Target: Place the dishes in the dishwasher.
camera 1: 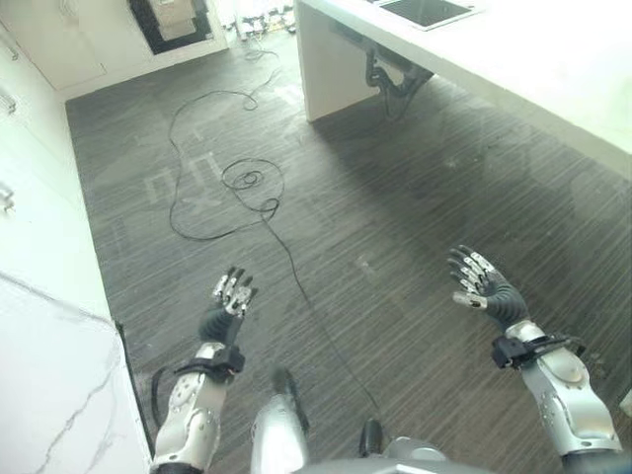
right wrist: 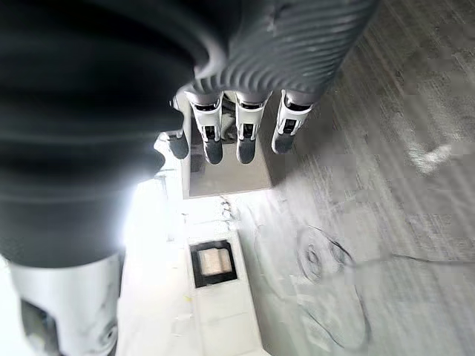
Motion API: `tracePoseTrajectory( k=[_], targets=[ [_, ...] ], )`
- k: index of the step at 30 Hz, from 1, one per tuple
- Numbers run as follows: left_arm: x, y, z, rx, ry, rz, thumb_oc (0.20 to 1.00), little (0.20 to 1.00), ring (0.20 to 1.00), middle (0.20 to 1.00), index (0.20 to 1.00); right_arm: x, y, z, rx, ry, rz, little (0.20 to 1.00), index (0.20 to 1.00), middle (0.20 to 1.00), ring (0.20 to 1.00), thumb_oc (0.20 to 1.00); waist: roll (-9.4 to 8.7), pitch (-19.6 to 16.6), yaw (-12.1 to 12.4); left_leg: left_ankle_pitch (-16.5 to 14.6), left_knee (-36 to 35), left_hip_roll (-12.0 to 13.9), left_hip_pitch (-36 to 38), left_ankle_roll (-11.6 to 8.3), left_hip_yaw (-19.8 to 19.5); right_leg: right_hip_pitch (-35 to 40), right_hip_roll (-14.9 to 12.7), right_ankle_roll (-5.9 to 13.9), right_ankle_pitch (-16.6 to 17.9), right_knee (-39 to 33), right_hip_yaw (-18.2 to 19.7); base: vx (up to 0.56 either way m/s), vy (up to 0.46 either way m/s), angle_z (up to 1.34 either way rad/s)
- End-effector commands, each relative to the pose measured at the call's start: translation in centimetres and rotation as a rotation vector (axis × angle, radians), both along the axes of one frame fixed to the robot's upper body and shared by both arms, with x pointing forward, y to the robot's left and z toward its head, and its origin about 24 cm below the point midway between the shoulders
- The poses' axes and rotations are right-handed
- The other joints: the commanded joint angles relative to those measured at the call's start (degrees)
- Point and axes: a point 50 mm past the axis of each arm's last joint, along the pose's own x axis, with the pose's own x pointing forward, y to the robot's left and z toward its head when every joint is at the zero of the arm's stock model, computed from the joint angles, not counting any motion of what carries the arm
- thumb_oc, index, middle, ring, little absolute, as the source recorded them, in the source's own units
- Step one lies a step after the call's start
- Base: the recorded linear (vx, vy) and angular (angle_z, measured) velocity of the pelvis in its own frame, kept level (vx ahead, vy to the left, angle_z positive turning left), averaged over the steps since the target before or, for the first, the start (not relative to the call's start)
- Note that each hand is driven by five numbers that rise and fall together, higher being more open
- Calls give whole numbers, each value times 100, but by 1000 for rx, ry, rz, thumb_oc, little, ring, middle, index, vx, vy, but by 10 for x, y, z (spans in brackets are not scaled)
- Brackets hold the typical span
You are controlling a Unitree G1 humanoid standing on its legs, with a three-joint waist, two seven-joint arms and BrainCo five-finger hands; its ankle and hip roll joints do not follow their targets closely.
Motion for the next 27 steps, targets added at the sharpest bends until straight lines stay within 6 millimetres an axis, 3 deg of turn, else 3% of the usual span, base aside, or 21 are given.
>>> tracePoseTrajectory(
  k=[1, 3, 4, 6, 7, 8, 10, 11, 13, 15, 16, 17, 18, 19, 23, 25, 27],
  targets=[
    [-5, 15, 24, 83, -150, -1, 1000, 1000, 1000, 1000, 1000, 3, -6, 45, 2, -207, 60, 1000, 1000, 1000, 1000, 1000, -13, -464, 63, 944, 35, -111, 611, -166, 45, 340, -696, 392, -648, 192, -5, 595, 399, -43],
    [-1, 14, 30, 102, -155, -10, 1000, 1000, 1000, 1000, 1000, 4, 0, 49, 15, -226, 55, 1000, 1000, 1000, 1000, 1000, -56, -591, 131, 631, 35, -277, 684, 39, 250, 428, -960, 618, -855, 611, -60, 587, 405, -65],
    [4, 12, 33, 108, -160, -36, 1000, 1000, 1000, 1000, 1000, 3, 3, 50, 37, -241, 45, 1000, 1000, 1000, 1000, 1000, -129, -650, 163, 456, 36, -506, 712, 187, 248, 435, -1179, 813, -882, 964, -142, 542, 365, -63],
    [10, 8, 37, 144, -179, -79, 1000, 1000, 1000, 1000, 1000, 2, 7, 51, 51, -263, 24, 1000, 1000, 1000, 1000, 1000, -209, -708, 182, 273, 35, -781, 737, 387, 104, 128, -1489, 1126, -402, 1704, -127, 500, 356, -26],
    [19, 3, 44, 174, -206, -138, 1000, 1000, 1000, 1000, 1000, -2, 6, 51, 66, -282, -16, 1000, 1000, 1000, 1000, 1000, -138, -751, 175, 73, 35, -1093, 798, 626, -265, -463, -1733, 1287, 361, 3155, 152, 488, 360, 28],
    [20, 2, 45, 176, -207, -147, 1000, 1000, 1000, 1000, 1000, -2, 6, 51, 66, -283, -23, 1000, 1000, 1000, 1000, 1000, -119, -757, 181, 41, 35, -1130, 810, 654, -316, -538, -1758, 1283, 430, 3398, 183, 592, 401, 70],
    [23, -2, 48, 199, -202, -183, 1000, 1000, 1000, 1000, 1000, -4, 9, 49, 77, -291, -39, 1000, 1000, 1000, 1000, 1000, 3, -748, 168, -151, 35, -1323, 992, 793, -534, -1190, -1846, 1216, 779, 4621, 277, 373, 213, 73],
    [23, -3, 49, 207, -201, -187, 1000, 1000, 1000, 1000, 1000, -2, 11, 48, 79, -290, -38, 1000, 1000, 1000, 1000, 1000, 28, -742, 159, -196, 35, -1360, 1059, 811, -536, -1455, -1871, 1175, 814, 4805, 315, 376, 147, 21],
    [22, -4, 54, 210, -209, -204, 1000, 1000, 1000, 1000, 1000, -4, 10, 49, 66, -282, -35, 1000, 1000, 1000, 1000, 1000, 39, -705, 77, -264, 35, -1496, 1200, 834, -563, -1711, -1497, 1009, 318, 3977, -29, 399, 44, 5],
    [24, -5, 58, 199, -215, -210, 1000, 1000, 1000, 1000, 1000, -5, 7, 52, 47, -286, -40, 1000, 1000, 1000, 1000, 1000, -26, -661, 9, -328, 35, -1577, 1314, 808, -556, -1690, -1329, 981, 314, 3053, -292, 386, -89, 16],
    [28, -9, 60, 183, -214, -213, 1000, 1000, 1000, 1000, 1000, -5, 2, 56, 28, -302, -49, 1000, 1000, 1000, 1000, 1000, -136, -585, -138, -476, 35, -1658, 1511, 764, -540, -1709, -1165, 970, 459, 1861, -440, 517, -175, 48],
    [29, -12, 60, 173, -217, -218, 1000, 1000, 1000, 1000, 1000, -6, 0, 58, 28, -312, -56, 1000, 1000, 1000, 1000, 1000, -192, -549, -249, -614, 35, -1718, 1635, 753, -596, -1738, -1047, 1004, 641, 1127, -314, 686, -249, 54],
    [31, -20, 61, 159, -235, -239, 1000, 1000, 1000, 1000, 1000, -9, -7, 64, 21, -337, -79, 1000, 1000, 1000, 1000, 1000, -227, -509, -424, -793, 35, -1802, 1793, 794, -800, -2034, -1015, 1084, 946, 476, 5, 673, -250, 75],
    [30, -25, 63, 153, -255, -254, 1000, 1000, 1000, 1000, 1000, -12, -11, 70, 12, -360, -93, 1000, 1000, 1000, 1000, 1000, -234, -459, -507, -936, 35, -1826, 1962, 831, -898, -2283, -1131, 1101, 1160, 92, 84, 795, -315, 68],
    [33, -23, 84, 149, -362, -242, 1000, 1000, 1000, 1000, 1000, -15, -16, 80, -12, -423, -133, 1000, 1000, 1000, 1000, 1000, -295, -545, -567, -1292, 35, -1898, 2402, 890, -623, -2025, -1240, 1169, 1390, -1, -51, 594, -346, 47],
    [35, -24, 92, 118, -391, -224, 1000, 1000, 1000, 1000, 1000, -7, -15, 87, -13, -444, -154, 1000, 1000, 1000, 1000, 1000, -262, -749, -565, -1370, 349, -1866, 2525, 775, -454, -1786, -1140, 973, 1242, 60, -200, 464, -321, 4],
    [35, -26, 96, 112, -413, -226, 1000, 1000, 1000, 1000, 1000, -3, -14, 92, -24, -465, -152, 1000, 1000, 1000, 1000, 1000, -204, -874, -565, -1062, 1174, -1668, 2404, 524, -319, -1639, -969, 697, 1031, 37, -281, 373, -321, 15]
  ],
)
